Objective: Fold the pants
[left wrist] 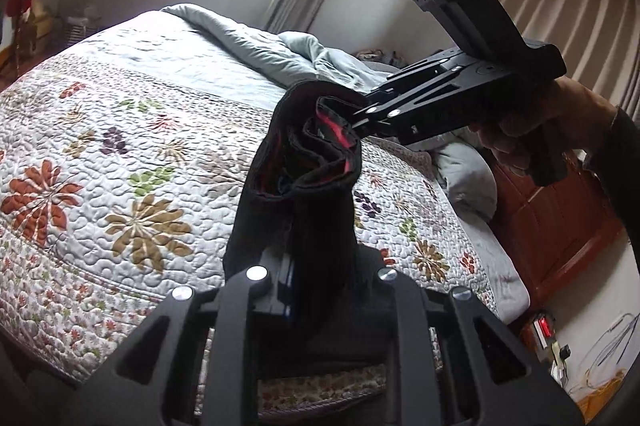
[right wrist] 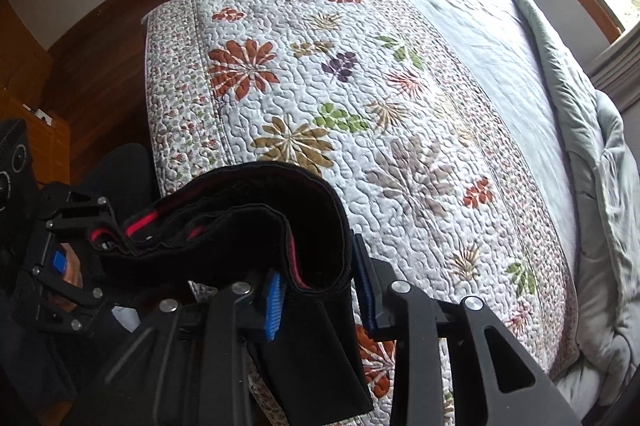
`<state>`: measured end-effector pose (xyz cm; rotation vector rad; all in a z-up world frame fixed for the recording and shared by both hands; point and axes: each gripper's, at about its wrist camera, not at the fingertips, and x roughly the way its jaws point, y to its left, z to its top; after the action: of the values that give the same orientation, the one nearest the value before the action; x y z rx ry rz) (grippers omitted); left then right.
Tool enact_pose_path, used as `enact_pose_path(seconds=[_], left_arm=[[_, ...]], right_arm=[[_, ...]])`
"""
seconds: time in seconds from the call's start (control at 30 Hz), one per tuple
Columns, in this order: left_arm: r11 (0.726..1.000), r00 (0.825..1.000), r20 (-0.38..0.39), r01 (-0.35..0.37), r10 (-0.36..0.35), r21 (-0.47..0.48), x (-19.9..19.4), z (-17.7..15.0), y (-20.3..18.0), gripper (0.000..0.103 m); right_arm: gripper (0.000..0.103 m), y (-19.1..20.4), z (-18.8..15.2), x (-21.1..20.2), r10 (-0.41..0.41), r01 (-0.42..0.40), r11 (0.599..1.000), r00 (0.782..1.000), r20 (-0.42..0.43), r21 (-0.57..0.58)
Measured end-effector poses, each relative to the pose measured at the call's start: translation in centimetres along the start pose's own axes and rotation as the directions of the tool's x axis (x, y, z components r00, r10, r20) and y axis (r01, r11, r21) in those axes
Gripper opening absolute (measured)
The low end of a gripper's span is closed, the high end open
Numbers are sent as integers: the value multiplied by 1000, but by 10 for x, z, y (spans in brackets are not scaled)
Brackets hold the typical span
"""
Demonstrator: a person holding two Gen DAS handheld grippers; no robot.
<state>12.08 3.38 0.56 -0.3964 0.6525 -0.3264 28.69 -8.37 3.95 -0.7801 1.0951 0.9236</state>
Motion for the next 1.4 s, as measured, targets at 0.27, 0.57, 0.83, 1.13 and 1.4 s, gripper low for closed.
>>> enact_pose_path(seconds=[0.27,0.57,0.83,1.13,1.4], left_arm=[[997,999,-36,37,-35,73,22,-13,-40,18],[989,995,-82,65,-54,130,52,-28,-66,18],[980,992,-110,80,-60,183,77,-44,-87,18],[973,985,-161,93,-59,213,113,-68,-110,18],[962,980,-196,94,-44,257,140,-91,-129,18]], right_arm=[[30,-15,-45,-7,-40,39,999,999,5,37],[29,-32,-91,0,-61,60,996,998,15,64],[29,-44,-128,8,-80,78,994,997,23,72],[29,-59,-167,28,-83,80,991,996,21,106],[28,-69,-203,43,-88,85,986,996,19,145]])
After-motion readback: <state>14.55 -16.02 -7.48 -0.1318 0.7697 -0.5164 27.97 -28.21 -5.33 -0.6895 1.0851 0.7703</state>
